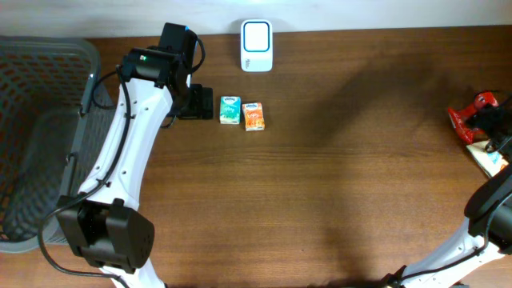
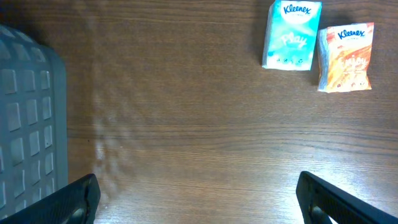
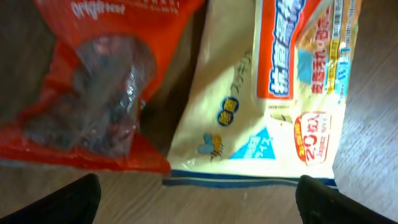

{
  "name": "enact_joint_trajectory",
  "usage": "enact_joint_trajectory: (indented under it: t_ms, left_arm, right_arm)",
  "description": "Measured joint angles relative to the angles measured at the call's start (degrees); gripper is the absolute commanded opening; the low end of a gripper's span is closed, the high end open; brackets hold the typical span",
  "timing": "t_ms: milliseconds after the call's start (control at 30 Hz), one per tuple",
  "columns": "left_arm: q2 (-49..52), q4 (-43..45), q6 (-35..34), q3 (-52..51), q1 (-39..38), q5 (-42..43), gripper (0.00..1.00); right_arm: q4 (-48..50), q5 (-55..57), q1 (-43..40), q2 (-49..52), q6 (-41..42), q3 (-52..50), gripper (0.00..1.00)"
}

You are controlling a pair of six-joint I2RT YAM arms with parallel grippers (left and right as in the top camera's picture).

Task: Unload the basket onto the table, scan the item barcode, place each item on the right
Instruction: 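Carry the red bag to the far right and drop it by the wet-wipes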

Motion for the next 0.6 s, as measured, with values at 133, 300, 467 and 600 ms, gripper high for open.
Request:
enact_joint_trajectory:
  t_ms: [133,300,467,600]
  left_arm:
    - [0.0,0.0,0.0,0.0,0.0,0.0,0.99]
    - [0.0,0.0,0.0,0.0,0.0,0.0,0.99]
    - [0.0,0.0,0.0,0.0,0.0,0.0,0.99]
    - [0.0,0.0,0.0,0.0,0.0,0.0,0.99]
  right_arm:
    - [-0.7,-0.3,-0.7,0.0,0.0,0.0,0.99]
    - [-0.3,-8.6,-8.6,0.0,-2.2,0.0,0.99]
    - [-0.5,-16.2,-18.7,0.0,-5.9,0.0,0.30]
    - [0.0,-16.6,-20.3,0.0,-6.2,0.0,0.11]
